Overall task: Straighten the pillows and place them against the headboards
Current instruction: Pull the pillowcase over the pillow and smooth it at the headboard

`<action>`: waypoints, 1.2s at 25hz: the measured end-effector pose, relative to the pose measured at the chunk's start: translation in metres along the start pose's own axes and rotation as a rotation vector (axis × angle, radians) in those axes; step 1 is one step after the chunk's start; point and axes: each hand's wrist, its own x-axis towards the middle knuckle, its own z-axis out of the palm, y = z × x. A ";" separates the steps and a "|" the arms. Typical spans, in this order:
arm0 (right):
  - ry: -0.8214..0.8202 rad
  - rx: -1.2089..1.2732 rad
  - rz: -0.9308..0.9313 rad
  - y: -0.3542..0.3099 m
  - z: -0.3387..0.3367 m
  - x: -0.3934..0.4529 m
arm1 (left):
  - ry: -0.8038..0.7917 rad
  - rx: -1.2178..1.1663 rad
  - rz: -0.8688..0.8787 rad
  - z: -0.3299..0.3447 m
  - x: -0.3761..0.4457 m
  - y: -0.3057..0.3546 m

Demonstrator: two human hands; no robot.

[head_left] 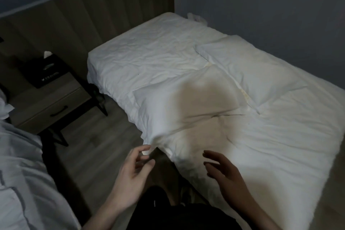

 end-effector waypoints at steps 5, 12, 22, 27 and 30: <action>0.067 0.012 0.010 -0.019 0.006 0.076 | -0.036 0.066 -0.096 -0.008 0.108 -0.025; 0.311 0.079 0.218 0.004 0.038 0.175 | -0.295 0.296 -0.313 0.009 0.313 -0.093; 0.486 0.162 0.592 0.057 0.108 0.282 | -0.364 0.208 -0.935 0.066 0.480 -0.177; 0.499 0.193 0.654 0.061 0.121 0.291 | -0.319 -0.063 -0.994 0.074 0.492 -0.193; 0.512 0.201 0.630 0.047 0.119 0.289 | -0.247 -0.055 -0.803 0.063 0.478 -0.141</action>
